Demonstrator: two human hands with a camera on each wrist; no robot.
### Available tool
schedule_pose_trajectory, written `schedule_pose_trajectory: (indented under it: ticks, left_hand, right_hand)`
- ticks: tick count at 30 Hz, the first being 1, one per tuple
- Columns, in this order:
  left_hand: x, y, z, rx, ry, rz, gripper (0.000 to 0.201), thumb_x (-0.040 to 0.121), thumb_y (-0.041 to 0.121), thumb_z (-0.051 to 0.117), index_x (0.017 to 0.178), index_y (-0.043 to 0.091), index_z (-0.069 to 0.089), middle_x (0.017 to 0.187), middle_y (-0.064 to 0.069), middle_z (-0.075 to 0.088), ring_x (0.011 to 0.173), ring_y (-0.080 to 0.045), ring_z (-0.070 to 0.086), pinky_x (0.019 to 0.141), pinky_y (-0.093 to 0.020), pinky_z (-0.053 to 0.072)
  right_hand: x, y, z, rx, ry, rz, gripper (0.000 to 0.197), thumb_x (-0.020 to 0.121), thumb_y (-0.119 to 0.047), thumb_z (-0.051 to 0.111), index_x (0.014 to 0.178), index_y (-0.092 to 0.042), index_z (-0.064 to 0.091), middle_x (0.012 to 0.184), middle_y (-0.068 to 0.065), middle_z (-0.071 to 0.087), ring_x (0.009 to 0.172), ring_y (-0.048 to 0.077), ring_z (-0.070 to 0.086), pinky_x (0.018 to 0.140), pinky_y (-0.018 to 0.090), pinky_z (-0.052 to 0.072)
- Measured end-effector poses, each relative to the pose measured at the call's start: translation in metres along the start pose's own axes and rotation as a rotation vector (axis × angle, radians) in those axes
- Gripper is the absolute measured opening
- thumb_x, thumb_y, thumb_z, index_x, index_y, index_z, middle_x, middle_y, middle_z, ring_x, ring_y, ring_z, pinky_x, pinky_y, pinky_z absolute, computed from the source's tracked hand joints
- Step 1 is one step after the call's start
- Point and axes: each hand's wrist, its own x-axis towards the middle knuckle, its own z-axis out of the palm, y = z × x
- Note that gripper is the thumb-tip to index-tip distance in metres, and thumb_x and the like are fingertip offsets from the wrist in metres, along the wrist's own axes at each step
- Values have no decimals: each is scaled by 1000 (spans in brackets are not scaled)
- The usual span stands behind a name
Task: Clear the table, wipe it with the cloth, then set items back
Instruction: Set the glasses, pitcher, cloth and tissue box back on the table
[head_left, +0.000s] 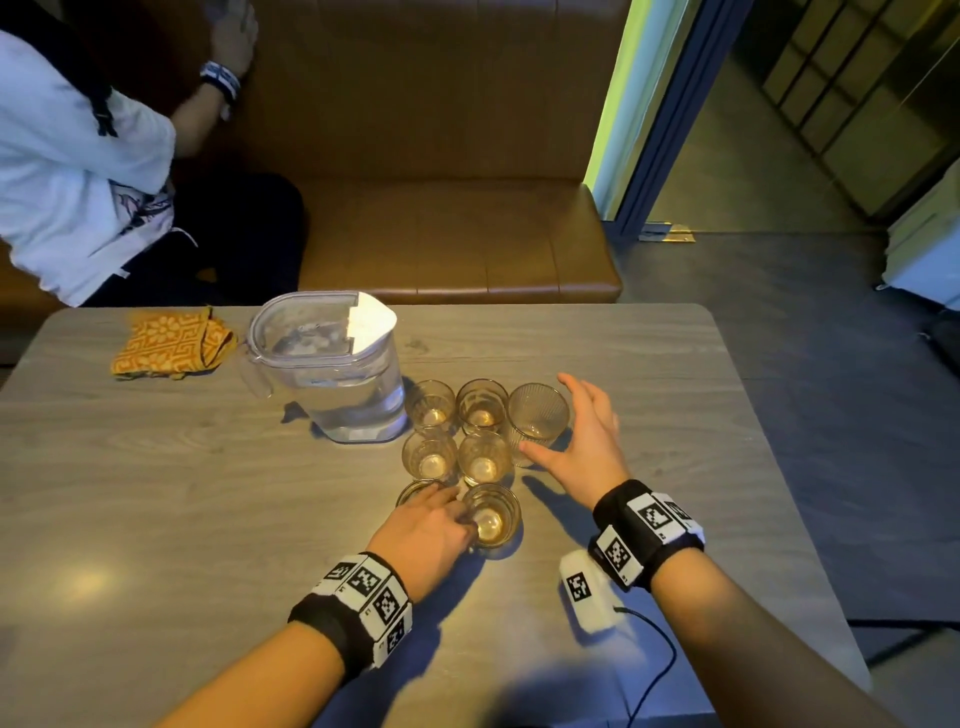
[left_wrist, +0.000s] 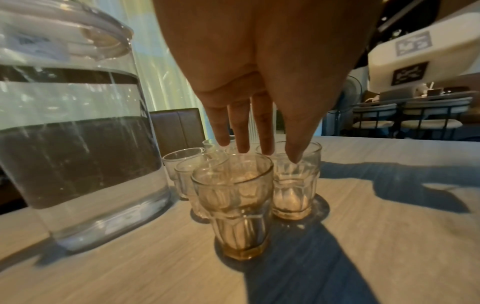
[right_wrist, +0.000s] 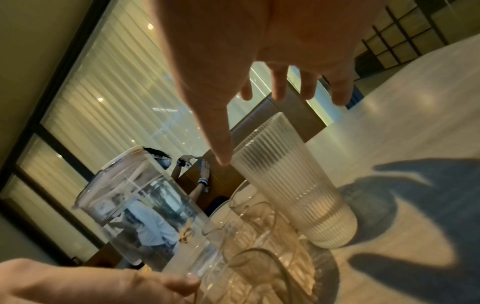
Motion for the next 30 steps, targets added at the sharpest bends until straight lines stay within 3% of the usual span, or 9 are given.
schedule_pose_trajectory:
  ticks: [4,7,10,12,16,18,23,26,30]
  left_hand:
    - [-29,-18,-8,-122,223,-7,47,62,33,87,106,31,70,111,6,69,105,-18,66,86,-30,55]
    - [-67,-49,-4,-265,338,-58,47,70,31,82,113,29,64,119,3,64,108,-20,64,84,-35,57]
    - [-115,-95,2,-313,427,-145,29,87,37,56,113,26,64,120,-1,64,106,-22,64,83,-37,56]
    - [-154,-130,10,-323,429,-217,37,89,40,43,112,24,67,118,-1,65,102,-23,64,82,-36,55]
    - [-253,-205,37,-359,528,-352,34,88,34,48,103,16,72,111,-6,68,95,-28,68,81,-40,57]
    - [-311,-240,53,-406,564,-466,23,88,24,62,107,14,72,116,-8,66,101,-30,66,84,-44,57]
    - [-433,-312,100,-442,438,-753,44,91,29,62,133,19,54,143,-5,44,125,-26,51,100,-42,47]
    - [-468,-336,126,-512,325,-947,59,92,38,58,144,18,37,152,-2,29,130,-26,44,101,-45,46]
    - [-478,-347,153,-766,175,-1115,77,90,39,64,150,16,22,149,-10,36,130,-31,46,103,-46,43]
  right_hand:
    - [-13,-48,10,-36,160,-189,72,79,-30,76,142,-26,39,141,-1,34,134,18,27,110,34,32]
    - [-30,-101,38,-85,121,-387,59,80,-30,73,134,-25,49,126,-3,44,122,15,35,101,31,36]
    - [-46,-153,88,-110,15,-517,53,80,-37,64,130,-24,53,119,-1,50,113,18,41,95,32,39]
    - [-55,-185,131,-99,-49,-557,52,80,-40,62,129,-23,54,117,0,53,111,22,44,93,33,39]
    - [-76,-255,226,-144,-203,-600,51,81,-31,72,128,-21,55,115,1,55,109,21,47,90,30,35]
    - [-88,-291,275,-137,-303,-576,50,83,-29,73,128,-20,55,116,1,56,111,20,47,90,27,32]
    - [-133,-364,375,-25,-574,-275,56,89,-33,68,138,-20,43,113,-1,58,108,16,54,91,27,43]
    - [-152,-385,415,-48,-679,-138,60,93,-38,62,144,-15,39,97,-1,61,89,14,57,77,25,42]
    - [-165,-401,445,-185,-802,-96,62,96,-46,55,144,-11,38,115,7,67,95,17,60,76,24,41]
